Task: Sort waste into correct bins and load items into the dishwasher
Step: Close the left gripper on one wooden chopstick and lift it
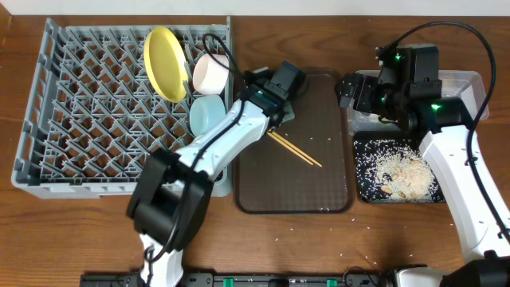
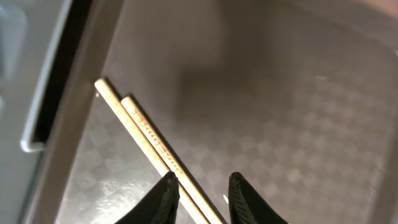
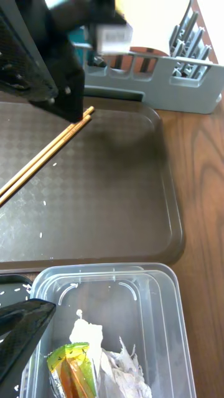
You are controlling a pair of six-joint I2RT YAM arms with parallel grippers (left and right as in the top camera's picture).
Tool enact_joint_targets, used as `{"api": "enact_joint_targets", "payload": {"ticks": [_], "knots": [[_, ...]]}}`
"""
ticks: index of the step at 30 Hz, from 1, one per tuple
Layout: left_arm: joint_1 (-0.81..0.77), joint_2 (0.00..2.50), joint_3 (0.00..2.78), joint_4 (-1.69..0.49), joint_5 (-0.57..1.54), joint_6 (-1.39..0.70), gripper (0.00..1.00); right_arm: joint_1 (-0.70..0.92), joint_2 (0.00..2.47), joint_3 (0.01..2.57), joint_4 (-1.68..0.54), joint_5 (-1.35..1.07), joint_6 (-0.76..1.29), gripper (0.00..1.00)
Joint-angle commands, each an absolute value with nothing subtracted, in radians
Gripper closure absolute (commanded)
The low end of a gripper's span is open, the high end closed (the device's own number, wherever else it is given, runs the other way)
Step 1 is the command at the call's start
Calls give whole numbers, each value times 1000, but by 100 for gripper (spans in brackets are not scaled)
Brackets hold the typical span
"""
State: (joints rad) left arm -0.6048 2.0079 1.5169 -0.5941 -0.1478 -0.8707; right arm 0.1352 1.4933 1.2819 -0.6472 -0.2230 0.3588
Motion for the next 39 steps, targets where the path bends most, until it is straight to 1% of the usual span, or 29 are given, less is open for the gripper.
{"api": "enact_joint_targets", "payload": {"ticks": [1,7,22,26,30,34,39], "knots": [[-602,2061,1526,-592,-129,-1008,70,139,1491,1294,-648,-213,359,1],[-602,2108,1526,-585,-120,-1008,69,138,1491,1294,-648,-213,359,1],[-602,2126,1520,-570,-120,-1010,69,138,1491,1294,-648,-213,359,1],[-602,2152,1520,-579,-117,-1076,69,138,1491,1294,-648,-213,359,1],[-602,2180,1520,-576,-88,-1121,68,139,1491,1294,-648,-213,359,1],[-602,2183,1520,-569,-77,-1121,67,139,1491,1294,-648,-213,359,1],[-609,2183,1520,-570,-12,-1121,67,138,1491,1294,-648,-213,359,1]]}}
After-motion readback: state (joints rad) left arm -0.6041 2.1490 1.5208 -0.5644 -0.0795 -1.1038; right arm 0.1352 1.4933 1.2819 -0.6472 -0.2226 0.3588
